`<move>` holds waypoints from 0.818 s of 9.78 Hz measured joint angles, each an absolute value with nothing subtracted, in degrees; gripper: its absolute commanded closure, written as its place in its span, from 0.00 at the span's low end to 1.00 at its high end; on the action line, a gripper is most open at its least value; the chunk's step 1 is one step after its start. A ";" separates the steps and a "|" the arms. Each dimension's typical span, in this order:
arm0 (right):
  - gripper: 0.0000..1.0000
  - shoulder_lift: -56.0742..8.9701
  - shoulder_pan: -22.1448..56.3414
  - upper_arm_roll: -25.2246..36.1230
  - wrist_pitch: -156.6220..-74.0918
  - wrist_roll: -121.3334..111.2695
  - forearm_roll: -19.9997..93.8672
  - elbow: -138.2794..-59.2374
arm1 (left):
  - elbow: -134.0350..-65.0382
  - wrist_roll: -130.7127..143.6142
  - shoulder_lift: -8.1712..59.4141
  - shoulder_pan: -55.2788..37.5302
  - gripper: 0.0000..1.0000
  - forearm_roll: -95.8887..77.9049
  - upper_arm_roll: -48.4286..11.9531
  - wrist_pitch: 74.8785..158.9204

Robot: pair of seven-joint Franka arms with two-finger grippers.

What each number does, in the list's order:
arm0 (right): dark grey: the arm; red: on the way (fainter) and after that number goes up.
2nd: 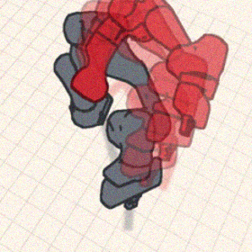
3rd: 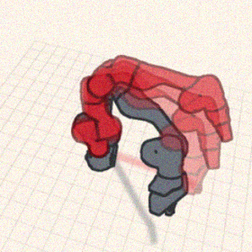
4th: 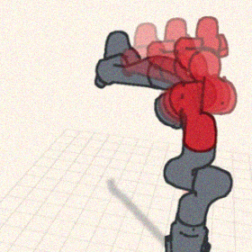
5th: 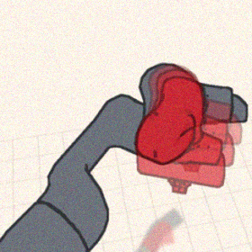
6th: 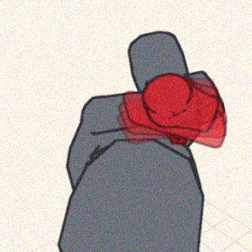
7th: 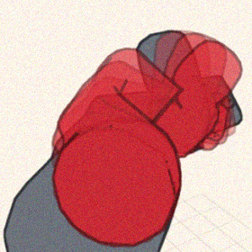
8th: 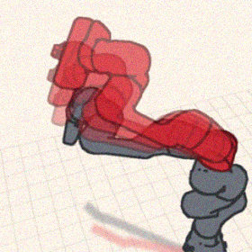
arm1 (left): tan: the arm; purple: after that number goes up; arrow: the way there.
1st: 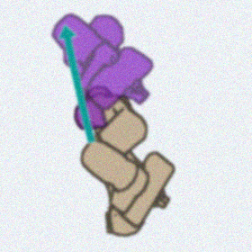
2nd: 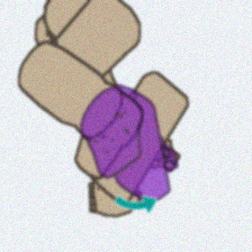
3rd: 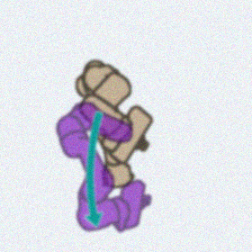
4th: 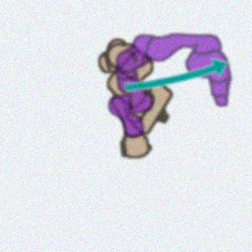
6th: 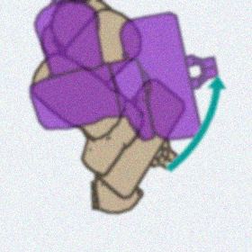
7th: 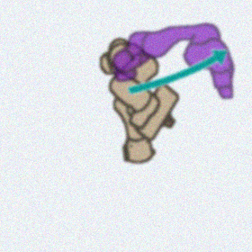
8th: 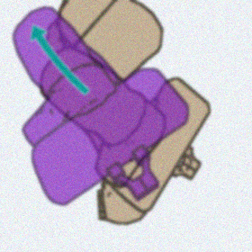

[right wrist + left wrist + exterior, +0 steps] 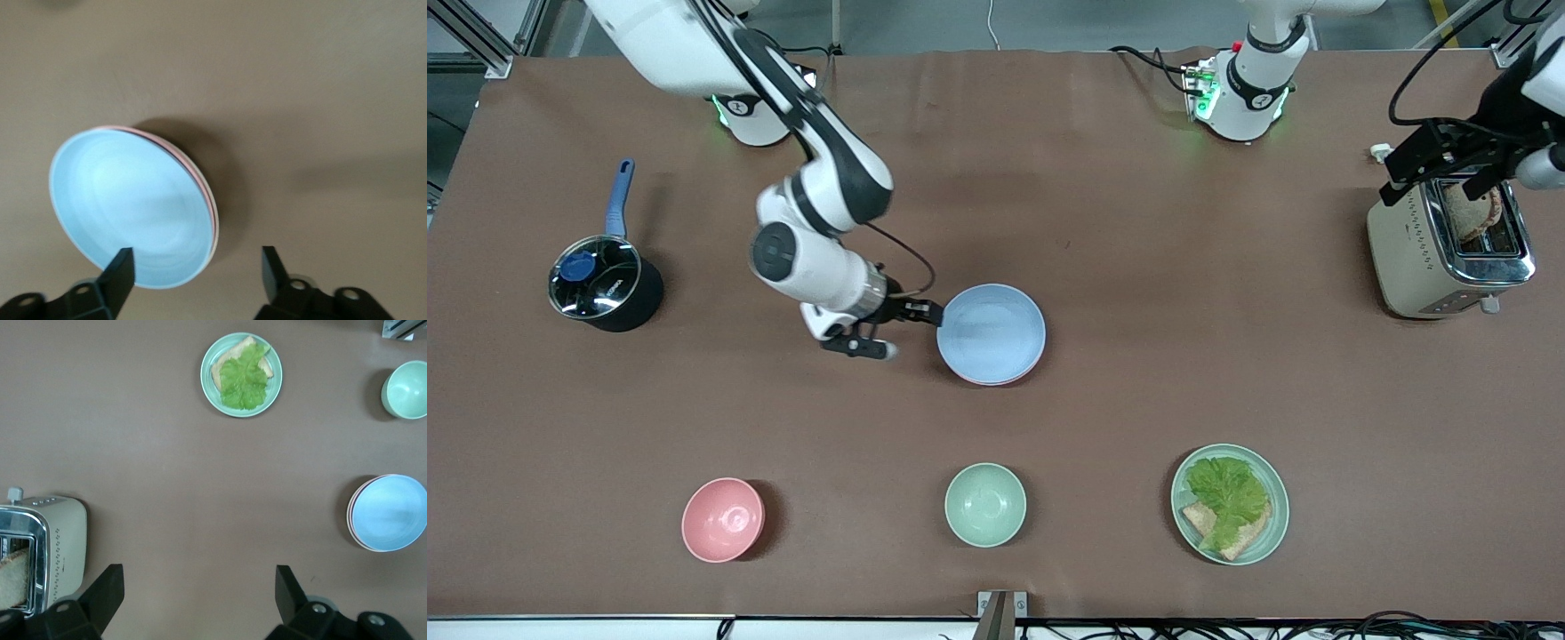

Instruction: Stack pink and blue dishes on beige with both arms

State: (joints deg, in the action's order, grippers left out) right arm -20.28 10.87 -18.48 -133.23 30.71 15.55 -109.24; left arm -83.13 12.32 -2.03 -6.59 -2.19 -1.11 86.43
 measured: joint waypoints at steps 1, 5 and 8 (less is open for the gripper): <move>0.00 -15.16 8.59 -17.50 -128.51 31.19 10.04 -108.93 | -81.29 12.26 -0.77 -6.60 0.00 -2.19 -1.18 85.51; 0.00 -2.74 4.81 -7.51 -107.98 27.80 -1.86 -101.20 | -80.93 11.36 -0.71 -5.62 0.00 -1.97 -1.46 84.08; 0.00 -0.93 2.44 1.73 -98.06 14.91 -2.25 -91.69 | -81.08 8.80 -0.77 -5.13 0.00 -1.80 -1.54 83.52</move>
